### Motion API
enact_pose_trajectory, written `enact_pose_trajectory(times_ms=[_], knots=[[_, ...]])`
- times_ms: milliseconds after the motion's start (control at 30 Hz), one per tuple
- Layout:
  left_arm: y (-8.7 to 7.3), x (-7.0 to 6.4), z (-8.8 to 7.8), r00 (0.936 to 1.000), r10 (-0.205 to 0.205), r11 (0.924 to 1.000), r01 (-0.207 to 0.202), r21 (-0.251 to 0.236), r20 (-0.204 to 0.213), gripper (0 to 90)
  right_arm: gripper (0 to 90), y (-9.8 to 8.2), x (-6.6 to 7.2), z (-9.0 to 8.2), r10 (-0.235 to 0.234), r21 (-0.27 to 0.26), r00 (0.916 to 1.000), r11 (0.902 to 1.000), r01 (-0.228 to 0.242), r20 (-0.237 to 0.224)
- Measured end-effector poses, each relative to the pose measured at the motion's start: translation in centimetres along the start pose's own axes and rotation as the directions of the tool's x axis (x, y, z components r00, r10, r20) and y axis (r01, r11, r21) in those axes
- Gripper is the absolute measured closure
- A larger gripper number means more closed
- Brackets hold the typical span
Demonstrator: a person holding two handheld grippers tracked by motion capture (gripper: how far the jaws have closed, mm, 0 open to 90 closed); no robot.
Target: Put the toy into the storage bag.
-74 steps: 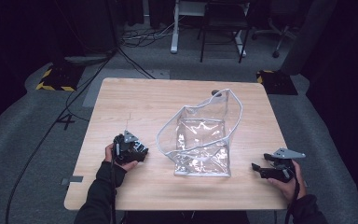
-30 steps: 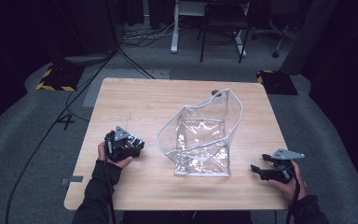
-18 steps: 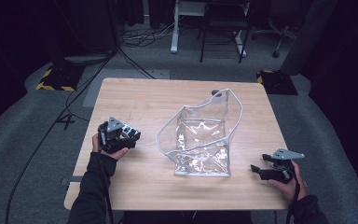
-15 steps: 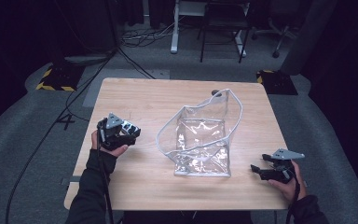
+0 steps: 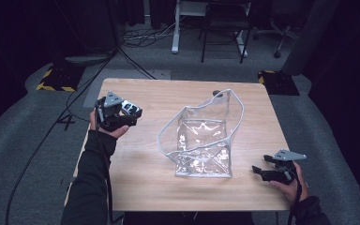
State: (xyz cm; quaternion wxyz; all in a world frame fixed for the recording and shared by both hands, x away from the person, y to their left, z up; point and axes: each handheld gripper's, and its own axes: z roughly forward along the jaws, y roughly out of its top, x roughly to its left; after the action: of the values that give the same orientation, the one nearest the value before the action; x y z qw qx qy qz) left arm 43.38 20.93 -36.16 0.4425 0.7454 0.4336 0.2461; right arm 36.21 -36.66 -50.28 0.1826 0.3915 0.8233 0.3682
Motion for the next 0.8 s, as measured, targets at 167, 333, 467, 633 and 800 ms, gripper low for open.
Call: enact_pose_trajectory(times_ms=[167, 333, 467, 633, 800], knots=[[2.1, -0.3, 0.0, 0.9994, 0.031, 0.9995, -0.031, -0.006, 0.016, 25.6, 23.8, 0.0, 0.0, 0.0, -0.001, -0.001, 1.0000, 1.0000, 0.001, 0.000], [3.9, -1.1, -0.2, 0.9972, 0.063, 0.9980, -0.063, -0.008, 0.039, 25.6, 23.8, 0.0, 0.0, 0.0, 0.001, 0.000, 1.0000, 1.0000, -0.001, 0.000], [5.1, -2.5, -0.1, 0.9920, 0.110, 0.9939, -0.110, 0.002, 0.063, 25.6, 23.8, 0.0, 0.0, 0.0, 0.000, 0.001, 1.0000, 1.0000, 0.000, 0.000], [6.3, -3.7, 0.2, 0.9867, 0.142, 0.9898, -0.142, -0.001, 0.080, 25.7, 23.8, 0.0, 0.0, 0.0, 0.001, 0.000, 1.0000, 1.0000, -0.001, -0.002], [7.0, -4.4, 0.6, 0.9825, 0.158, 0.9873, -0.159, -0.002, 0.098, 25.7, 23.8, 0.0, 0.0, 0.0, 0.001, 0.000, 1.0000, 1.0000, -0.001, -0.002]])
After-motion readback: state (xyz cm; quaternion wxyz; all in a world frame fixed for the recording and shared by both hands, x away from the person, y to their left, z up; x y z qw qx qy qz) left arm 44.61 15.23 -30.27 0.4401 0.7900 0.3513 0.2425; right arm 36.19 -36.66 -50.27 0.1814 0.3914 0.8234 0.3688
